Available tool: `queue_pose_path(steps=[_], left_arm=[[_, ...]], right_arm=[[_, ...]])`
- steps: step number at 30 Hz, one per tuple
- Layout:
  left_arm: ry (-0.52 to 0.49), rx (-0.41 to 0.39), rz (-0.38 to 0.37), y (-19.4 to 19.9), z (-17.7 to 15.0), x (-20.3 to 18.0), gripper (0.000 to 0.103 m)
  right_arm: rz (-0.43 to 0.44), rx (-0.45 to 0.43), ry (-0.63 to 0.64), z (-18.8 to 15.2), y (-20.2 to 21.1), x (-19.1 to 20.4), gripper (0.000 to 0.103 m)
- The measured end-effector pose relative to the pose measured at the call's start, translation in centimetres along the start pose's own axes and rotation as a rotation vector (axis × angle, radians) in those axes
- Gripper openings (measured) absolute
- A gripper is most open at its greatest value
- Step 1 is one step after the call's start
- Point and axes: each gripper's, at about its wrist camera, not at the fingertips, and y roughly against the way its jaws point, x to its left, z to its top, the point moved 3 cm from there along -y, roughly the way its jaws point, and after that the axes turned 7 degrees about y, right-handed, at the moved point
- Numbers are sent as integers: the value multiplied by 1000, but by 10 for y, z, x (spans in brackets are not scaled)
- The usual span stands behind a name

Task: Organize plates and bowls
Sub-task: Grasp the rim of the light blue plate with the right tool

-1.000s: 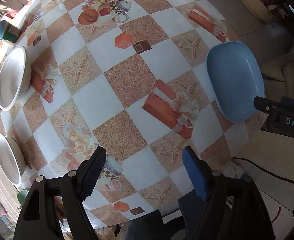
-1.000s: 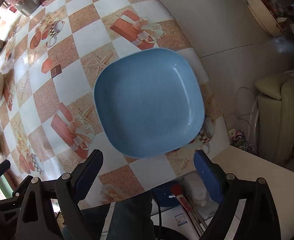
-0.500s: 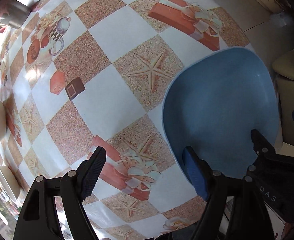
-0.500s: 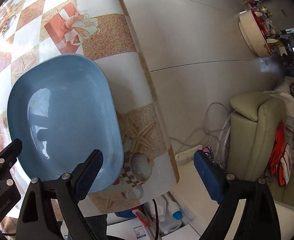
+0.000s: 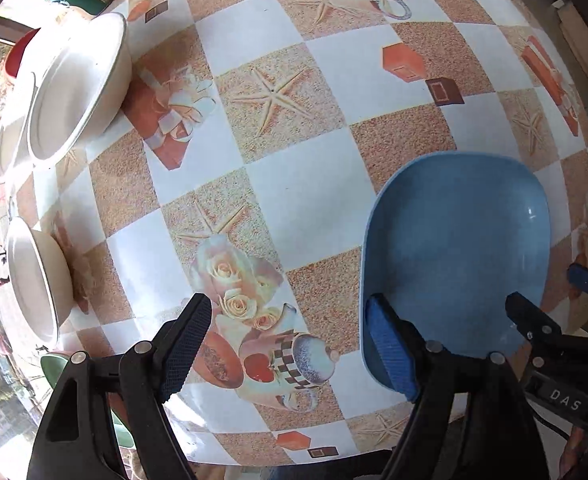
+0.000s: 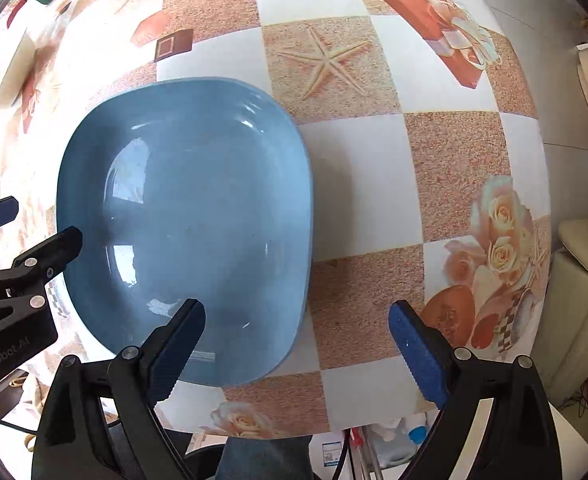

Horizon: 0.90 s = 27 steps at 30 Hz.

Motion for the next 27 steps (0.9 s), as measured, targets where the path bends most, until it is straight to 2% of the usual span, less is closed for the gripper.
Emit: queue_pose_path(steps=[3, 8, 11, 14, 15, 16, 17, 19, 21, 22, 23, 24, 25, 27], left_arm=[[22, 12, -26, -5, -1, 0, 82], [-56, -37, -18, -1, -2, -25, 82], [-95, -39, -9, -5, 5, -52, 82], [-91, -48, -31, -8, 12, -60, 79], [-89, -44, -57, -13, 6, -60, 72], [-83, -35, -91, -13, 4, -60, 60], [-81, -20, -125, -13, 3, -60, 53], [-102, -4, -137, -13, -3, -59, 33], [-129, 3, -126, -15, -10, -64, 30], [-138, 6, -127, -16, -19, -68, 25], [-145, 6, -120, -16, -25, -70, 25], [-151, 3, -114, -17, -27, -70, 25], [-156, 7, -111, -18, -31, -68, 25], [-162, 32, -121, -21, -41, -62, 25]], right_arm=[[9, -17, -40, 0, 6, -10, 94], [30, -10, -89, 4, 12, -32, 94], [77, -3, -116, 4, 13, -29, 94], [68, 15, -120, 2, 9, -18, 94], [44, 11, -111, 6, 17, -4, 94], [30, 4, -102, 4, 16, -5, 94], [27, -4, -110, 3, 17, -5, 94], [29, 7, -123, 3, 18, -2, 91], [32, 7, -121, 5, 16, 5, 79], [33, 1, -106, 6, 14, 15, 74], [31, -15, -58, 5, 18, 29, 59], [31, -15, -58, 5, 18, 29, 40], [42, -20, -35, 5, 21, 35, 34], [41, -5, -26, 2, 21, 43, 34]])
